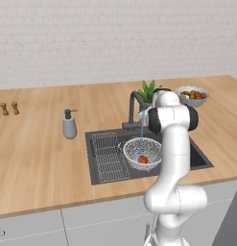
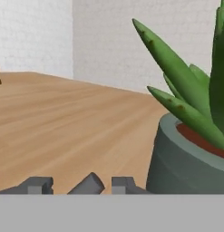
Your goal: Put the colander in the sink, put the apple in the colander, and turn on the sink faucet and pour water over the colander.
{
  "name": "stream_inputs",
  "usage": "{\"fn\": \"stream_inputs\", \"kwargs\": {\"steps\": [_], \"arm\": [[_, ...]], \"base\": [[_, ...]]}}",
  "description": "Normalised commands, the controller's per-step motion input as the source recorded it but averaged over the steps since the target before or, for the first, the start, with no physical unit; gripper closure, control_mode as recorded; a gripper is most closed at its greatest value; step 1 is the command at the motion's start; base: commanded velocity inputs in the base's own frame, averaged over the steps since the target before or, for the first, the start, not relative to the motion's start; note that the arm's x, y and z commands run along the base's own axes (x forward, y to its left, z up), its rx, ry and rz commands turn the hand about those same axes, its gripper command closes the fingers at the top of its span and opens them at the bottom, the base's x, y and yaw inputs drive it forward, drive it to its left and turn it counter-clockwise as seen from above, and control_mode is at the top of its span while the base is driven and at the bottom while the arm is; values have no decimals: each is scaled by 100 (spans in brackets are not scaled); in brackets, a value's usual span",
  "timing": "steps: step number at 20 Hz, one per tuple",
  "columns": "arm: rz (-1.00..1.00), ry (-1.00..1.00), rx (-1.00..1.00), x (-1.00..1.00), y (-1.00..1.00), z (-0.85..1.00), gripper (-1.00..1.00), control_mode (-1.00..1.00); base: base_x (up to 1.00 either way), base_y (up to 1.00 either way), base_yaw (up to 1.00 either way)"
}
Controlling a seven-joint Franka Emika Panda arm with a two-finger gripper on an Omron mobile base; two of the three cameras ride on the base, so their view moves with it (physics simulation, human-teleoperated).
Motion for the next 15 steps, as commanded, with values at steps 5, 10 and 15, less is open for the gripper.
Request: {"fn": "stream_inputs", "kwargs": {"steps": [5,10,15], "arm": [[0,0,2,0,-88,-22,100,-100],[0,0,0,0,-66,-15,100,-100],[0,0,0,-9,-40,0,100,-100]], "base": [[0,0,0],[0,0,0],[0,0,0]]}}
